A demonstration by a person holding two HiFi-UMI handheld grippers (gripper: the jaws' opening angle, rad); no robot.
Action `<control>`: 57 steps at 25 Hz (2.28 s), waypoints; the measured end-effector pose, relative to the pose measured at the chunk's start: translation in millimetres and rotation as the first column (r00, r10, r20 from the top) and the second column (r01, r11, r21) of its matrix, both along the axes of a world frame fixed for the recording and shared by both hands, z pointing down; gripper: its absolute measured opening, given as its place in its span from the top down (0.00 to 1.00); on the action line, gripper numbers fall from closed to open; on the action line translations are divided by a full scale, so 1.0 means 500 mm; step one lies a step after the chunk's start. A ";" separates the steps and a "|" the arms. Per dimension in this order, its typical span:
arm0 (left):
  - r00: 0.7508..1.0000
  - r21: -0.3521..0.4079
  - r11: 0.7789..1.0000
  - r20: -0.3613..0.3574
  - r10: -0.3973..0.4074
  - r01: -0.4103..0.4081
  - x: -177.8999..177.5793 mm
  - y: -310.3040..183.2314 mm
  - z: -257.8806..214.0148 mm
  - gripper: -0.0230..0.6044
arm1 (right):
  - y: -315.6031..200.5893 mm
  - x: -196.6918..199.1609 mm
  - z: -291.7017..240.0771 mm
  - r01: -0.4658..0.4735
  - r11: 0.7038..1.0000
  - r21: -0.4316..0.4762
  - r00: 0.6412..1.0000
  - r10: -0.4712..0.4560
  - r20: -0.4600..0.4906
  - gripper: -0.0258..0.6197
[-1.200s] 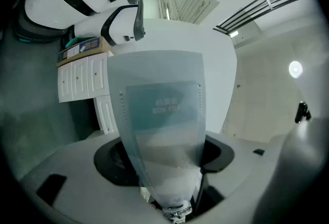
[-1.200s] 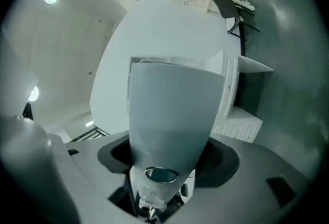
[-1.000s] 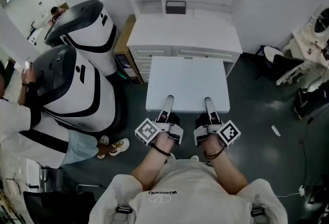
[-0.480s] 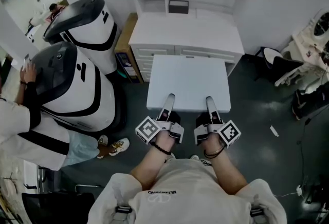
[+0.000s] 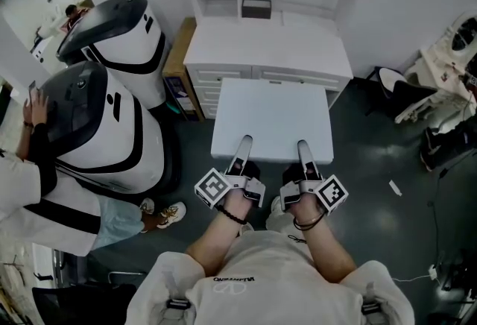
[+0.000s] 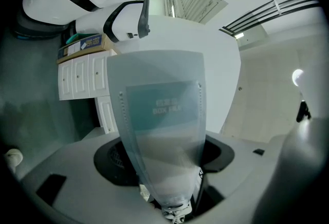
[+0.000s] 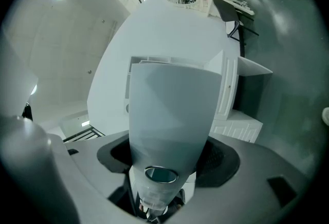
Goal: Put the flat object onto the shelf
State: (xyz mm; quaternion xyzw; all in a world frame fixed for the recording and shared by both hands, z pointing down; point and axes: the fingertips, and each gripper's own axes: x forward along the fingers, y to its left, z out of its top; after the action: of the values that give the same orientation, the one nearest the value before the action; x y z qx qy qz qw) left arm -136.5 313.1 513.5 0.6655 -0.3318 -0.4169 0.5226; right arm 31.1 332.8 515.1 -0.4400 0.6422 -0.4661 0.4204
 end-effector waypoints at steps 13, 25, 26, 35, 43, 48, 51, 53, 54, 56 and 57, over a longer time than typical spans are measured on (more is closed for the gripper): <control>0.998 0.002 1.000 0.049 -0.029 0.029 0.062 -0.181 -0.002 0.48 | -0.191 0.064 0.006 0.030 1.000 0.003 0.999 -0.030 0.033 0.46; 0.992 0.024 0.996 0.091 -0.091 0.090 0.153 -0.374 -0.022 0.47 | -0.408 0.157 -0.009 0.105 0.994 0.019 0.993 -0.106 0.045 0.46; 0.992 0.026 0.995 0.084 -0.093 0.091 0.162 -0.385 -0.025 0.47 | -0.422 0.165 -0.011 0.109 0.994 0.023 0.993 -0.110 0.045 0.46; 0.992 0.015 0.996 0.095 -0.086 0.085 0.201 -0.471 -0.026 0.47 | -0.500 0.200 -0.004 0.112 0.994 0.012 0.991 -0.113 0.077 0.46; 0.995 0.033 0.998 0.082 -0.063 0.060 0.211 -0.581 -0.024 0.47 | -0.600 0.213 -0.006 0.084 0.996 0.018 0.995 -0.085 0.054 0.46; 0.997 0.038 0.998 0.059 -0.043 0.041 0.202 -0.682 -0.017 0.47 | -0.700 0.205 -0.011 0.064 0.998 0.029 0.997 -0.065 0.030 0.46; 0.998 0.030 0.999 0.048 -0.041 0.040 0.189 -0.756 -0.017 0.47 | -0.775 0.191 -0.022 0.062 0.997 0.037 0.998 -0.062 0.013 0.46; 0.997 0.028 0.999 0.060 -0.038 0.036 0.174 -0.806 -0.016 0.47 | -0.824 0.178 -0.028 0.059 0.998 0.037 0.998 -0.060 0.009 0.46; 0.997 0.033 0.999 0.063 -0.035 0.033 0.167 -0.832 -0.019 0.47 | -0.849 0.172 -0.031 0.056 0.998 0.039 0.998 -0.057 0.006 0.46; 0.997 0.039 0.999 0.068 -0.031 0.028 0.151 -0.887 -0.026 0.47 | -0.902 0.158 -0.040 0.048 0.998 0.046 0.999 -0.049 0.003 0.46; 0.998 0.041 0.999 0.061 -0.027 0.025 0.145 -0.914 -0.033 0.47 | -0.928 0.151 -0.046 0.044 0.998 0.048 0.999 -0.044 0.001 0.46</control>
State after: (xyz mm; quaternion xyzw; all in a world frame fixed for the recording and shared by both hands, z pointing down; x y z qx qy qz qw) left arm -64.2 -144.1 496.8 0.6842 -0.3479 -0.4096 0.4931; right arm 106.5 -131.0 492.3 -0.4149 0.6623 -0.4601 0.4213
